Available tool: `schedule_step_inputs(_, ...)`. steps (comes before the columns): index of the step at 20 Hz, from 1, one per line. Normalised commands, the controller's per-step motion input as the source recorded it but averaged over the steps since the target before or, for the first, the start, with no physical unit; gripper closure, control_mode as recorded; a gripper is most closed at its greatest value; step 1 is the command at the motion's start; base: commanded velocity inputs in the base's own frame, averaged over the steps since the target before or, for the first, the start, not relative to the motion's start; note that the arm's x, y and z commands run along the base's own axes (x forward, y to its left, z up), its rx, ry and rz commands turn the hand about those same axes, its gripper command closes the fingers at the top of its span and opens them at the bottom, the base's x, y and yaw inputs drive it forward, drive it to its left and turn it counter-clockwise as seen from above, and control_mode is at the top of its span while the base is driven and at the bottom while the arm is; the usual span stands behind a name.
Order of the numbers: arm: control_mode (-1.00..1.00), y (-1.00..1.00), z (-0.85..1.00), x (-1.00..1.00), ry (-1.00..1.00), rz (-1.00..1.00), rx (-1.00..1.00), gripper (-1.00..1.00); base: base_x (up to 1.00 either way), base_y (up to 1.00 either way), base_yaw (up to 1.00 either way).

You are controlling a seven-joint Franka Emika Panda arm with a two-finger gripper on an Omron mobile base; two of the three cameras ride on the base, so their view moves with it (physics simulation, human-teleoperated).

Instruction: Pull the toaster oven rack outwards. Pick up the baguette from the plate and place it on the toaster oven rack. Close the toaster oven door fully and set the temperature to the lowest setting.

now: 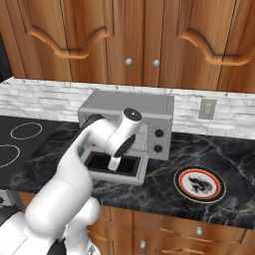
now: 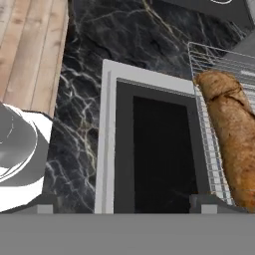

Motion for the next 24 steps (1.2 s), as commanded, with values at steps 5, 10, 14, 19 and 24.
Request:
schedule_step_inputs(5,-1.0,-0.02,-0.12,-0.35,0.07,0.0,0.0,-1.0,0.0,0.0,0.0)
schedule_step_inputs(10,-1.0,0.0,-0.18,-0.03,0.08,0.0,0.0,-1.0,0.0,0.0,0.0)
schedule_step_inputs(14,-1.0,0.0,-0.04,0.08,0.0,0.0,0.0,-1.0,0.0,0.0,0.0)
schedule_step_inputs(19,-1.0,0.0,0.0,0.19,0.0,0.0,0.0,-1.0,0.0,0.0,0.0)
schedule_step_inputs(24,-1.0,0.0,-0.09,0.25,0.0,0.0,0.0,-1.0,0.0,0.0,0.0)
